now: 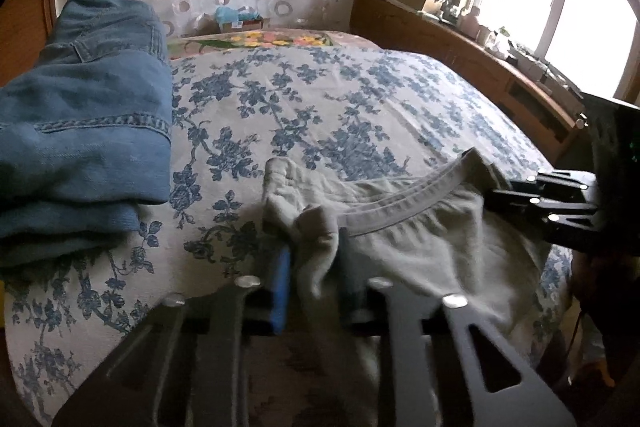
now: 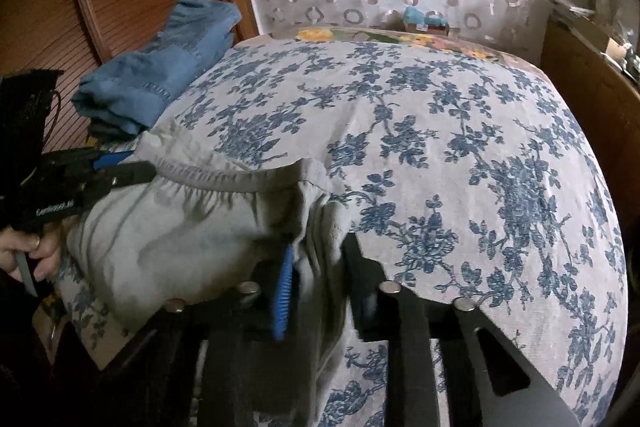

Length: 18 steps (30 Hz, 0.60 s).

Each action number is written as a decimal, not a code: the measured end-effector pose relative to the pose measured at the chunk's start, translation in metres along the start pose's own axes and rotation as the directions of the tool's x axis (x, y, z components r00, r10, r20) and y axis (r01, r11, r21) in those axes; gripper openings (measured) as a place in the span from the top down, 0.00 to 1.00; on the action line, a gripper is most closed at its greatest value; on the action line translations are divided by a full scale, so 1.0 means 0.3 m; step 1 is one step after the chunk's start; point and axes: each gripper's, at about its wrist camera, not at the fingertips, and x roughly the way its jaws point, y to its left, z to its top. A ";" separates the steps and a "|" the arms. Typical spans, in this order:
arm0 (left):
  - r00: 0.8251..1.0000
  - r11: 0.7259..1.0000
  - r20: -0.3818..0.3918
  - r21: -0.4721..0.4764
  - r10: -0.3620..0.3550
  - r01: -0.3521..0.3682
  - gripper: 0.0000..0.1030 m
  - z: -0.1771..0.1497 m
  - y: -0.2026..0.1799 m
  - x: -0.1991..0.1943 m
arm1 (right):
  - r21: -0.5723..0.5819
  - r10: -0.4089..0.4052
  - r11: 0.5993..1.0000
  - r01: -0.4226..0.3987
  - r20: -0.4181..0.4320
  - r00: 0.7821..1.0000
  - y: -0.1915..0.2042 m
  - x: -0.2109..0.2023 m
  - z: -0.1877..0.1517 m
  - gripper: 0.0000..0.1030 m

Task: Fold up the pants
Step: 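Close the right gripper on the folded sweatpants while the left gripper grasps them too, then lift the folded sweatpants with both grippers and carry them onto the blue jeans stack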

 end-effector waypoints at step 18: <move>0.982 0.998 0.183 0.028 0.048 -0.054 0.89 0.211 -0.048 -0.210 | -0.030 0.053 0.998 -0.049 0.175 0.983 -0.021 -0.132 0.170 0.87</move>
